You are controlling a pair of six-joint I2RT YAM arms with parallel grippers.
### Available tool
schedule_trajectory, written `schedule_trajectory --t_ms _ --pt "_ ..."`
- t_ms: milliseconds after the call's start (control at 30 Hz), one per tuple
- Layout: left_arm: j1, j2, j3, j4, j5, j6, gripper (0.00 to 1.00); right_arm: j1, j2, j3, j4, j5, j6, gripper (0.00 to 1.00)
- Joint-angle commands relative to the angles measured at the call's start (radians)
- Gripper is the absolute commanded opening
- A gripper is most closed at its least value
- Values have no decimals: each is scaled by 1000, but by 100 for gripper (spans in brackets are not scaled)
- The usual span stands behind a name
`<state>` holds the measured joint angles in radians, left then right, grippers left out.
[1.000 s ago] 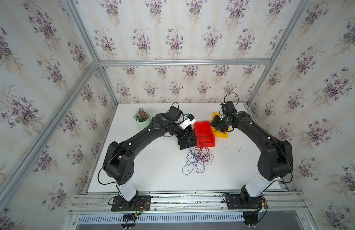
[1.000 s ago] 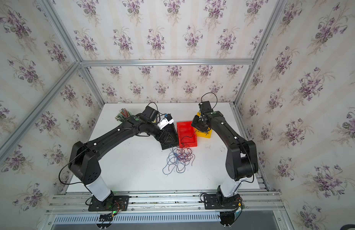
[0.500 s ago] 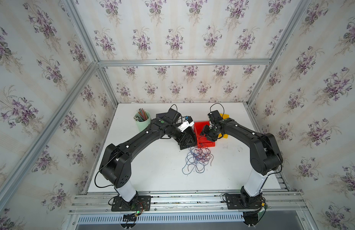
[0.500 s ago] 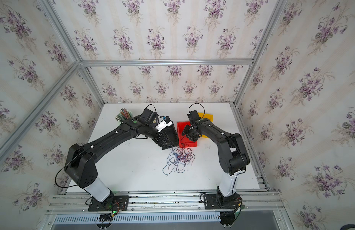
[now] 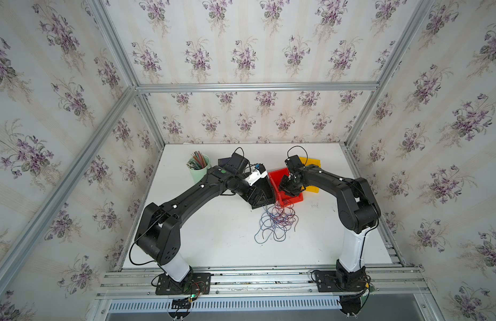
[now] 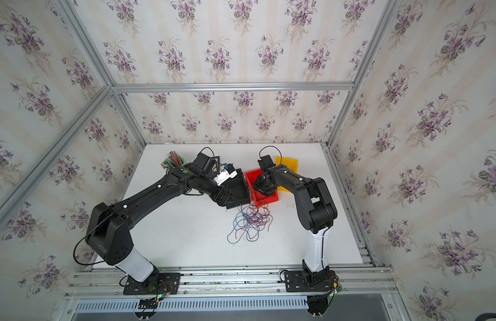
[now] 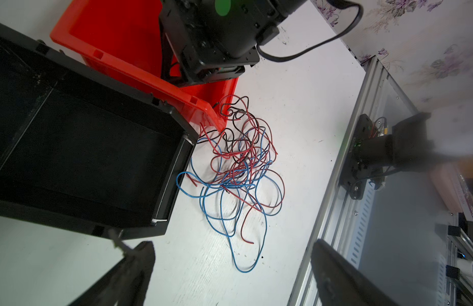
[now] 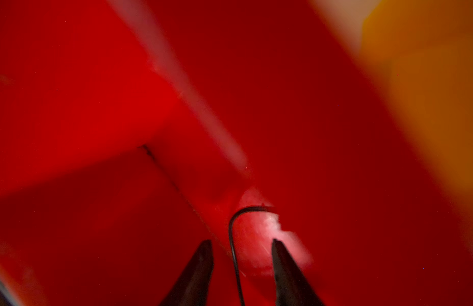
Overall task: Untangle and sort cables by color
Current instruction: Untie the cable.
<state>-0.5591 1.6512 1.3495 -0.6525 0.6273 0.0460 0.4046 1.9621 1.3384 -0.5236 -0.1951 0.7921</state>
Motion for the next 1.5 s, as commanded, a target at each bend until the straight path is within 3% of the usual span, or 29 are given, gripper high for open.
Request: schedule_trajectory --t_ms 0,300,467,567,967,1133,1300,1367,1467 --pt "4 -3 -4 17 5 17 95 2 -27 3 -1 16 -18 30" --pt "5 7 2 35 26 22 95 25 -301 -54 -89 75 -142 56" --pt "5 6 8 22 34 35 95 25 -428 -278 -14 -41 -193 56" --pt "5 -3 4 14 35 40 95 26 -468 -348 24 -48 -236 56" --pt "5 -54 -48 -8 24 40 95 13 -400 -380 102 -12 -342 53" --pt "7 -73 -77 -7 14 34 95 14 -389 -407 125 -37 -322 45" --pt "5 -79 -91 11 15 12 95 13 -379 -414 149 -41 -320 19" --pt "6 -77 -89 16 15 6 95 14 -382 -399 138 -37 -318 1" --pt "5 -82 -88 34 12 -4 95 15 -427 -377 99 -12 -317 0"
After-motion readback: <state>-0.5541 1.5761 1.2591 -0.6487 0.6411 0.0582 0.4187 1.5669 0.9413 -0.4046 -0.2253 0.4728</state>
